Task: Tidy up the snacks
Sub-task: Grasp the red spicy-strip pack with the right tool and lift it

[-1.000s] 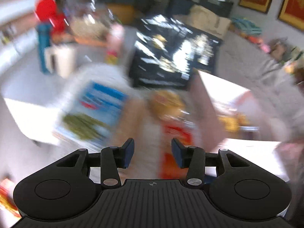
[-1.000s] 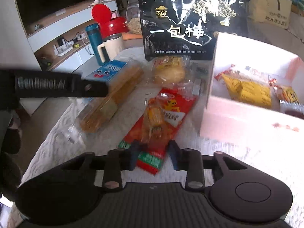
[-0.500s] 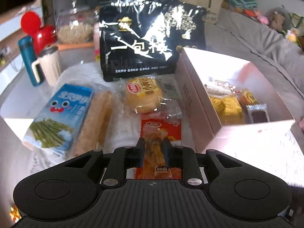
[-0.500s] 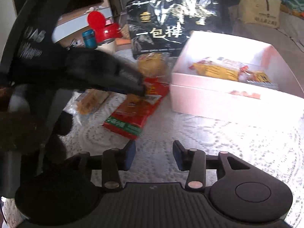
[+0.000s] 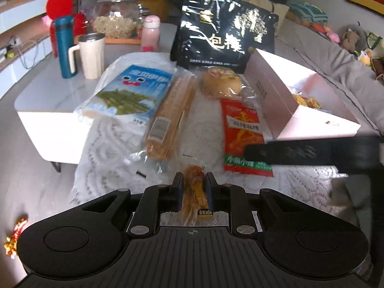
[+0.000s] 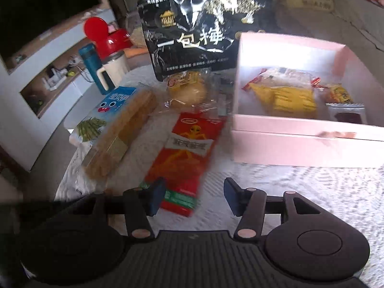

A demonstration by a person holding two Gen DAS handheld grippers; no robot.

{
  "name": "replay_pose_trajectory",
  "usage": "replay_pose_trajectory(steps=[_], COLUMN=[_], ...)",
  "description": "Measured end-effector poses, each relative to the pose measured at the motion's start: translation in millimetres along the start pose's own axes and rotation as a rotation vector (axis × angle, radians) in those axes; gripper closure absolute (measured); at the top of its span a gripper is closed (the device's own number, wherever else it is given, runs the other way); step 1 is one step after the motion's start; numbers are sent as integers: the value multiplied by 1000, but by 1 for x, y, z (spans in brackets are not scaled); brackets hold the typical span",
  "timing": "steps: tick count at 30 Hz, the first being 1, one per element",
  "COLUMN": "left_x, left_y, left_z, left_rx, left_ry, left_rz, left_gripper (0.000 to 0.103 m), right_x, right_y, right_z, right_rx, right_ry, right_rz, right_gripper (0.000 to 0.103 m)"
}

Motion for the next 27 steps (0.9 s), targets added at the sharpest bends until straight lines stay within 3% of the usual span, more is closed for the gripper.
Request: replay_pose_trajectory(steps=[2, 9, 11, 13, 14, 16, 18, 23, 27], left_x=[-2, -7, -8, -9, -9, -9, -9, -10, -13], left_y=[4, 7, 8, 9, 9, 9, 9, 6, 1], left_z=[2, 4, 5, 5, 5, 5, 5, 3, 4], left_rx=[-11, -27, -31, -31, -31, -29, -28, -27, -18], left_ry=[0, 2, 1, 3, 3, 5, 6, 6, -13], left_rz=[26, 38, 48, 57, 60, 65, 70, 63, 8], left_gripper=[79, 77, 77, 76, 76, 76, 76, 75, 75], right_x=[3, 10, 9, 7, 5, 1, -6, -20, -10], right_y=[11, 39, 39, 40, 39, 37, 31, 4, -11], right_z=[-12, -32, -29, -21, -15, -4, 8, 25, 23], right_rx=[-7, -84, -73, -48, -23, 27, 58, 23, 26], right_ry=[37, 28, 28, 34, 43, 62, 81, 89, 82], right_rz=[-7, 126, 145, 176, 191, 210, 237, 267, 160], right_gripper=[48, 48, 54, 70, 71, 86, 93, 93, 88])
Point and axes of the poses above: each gripper's, at about its wrist camera, not at the fingertips, and z roughly against the way its jaws point, y to its left, x to its top, the point moved 2 cm from there along -z, roughly the way its jaws point, and after that the axes turned 10 degrees about -y, right-handed, at the moved point
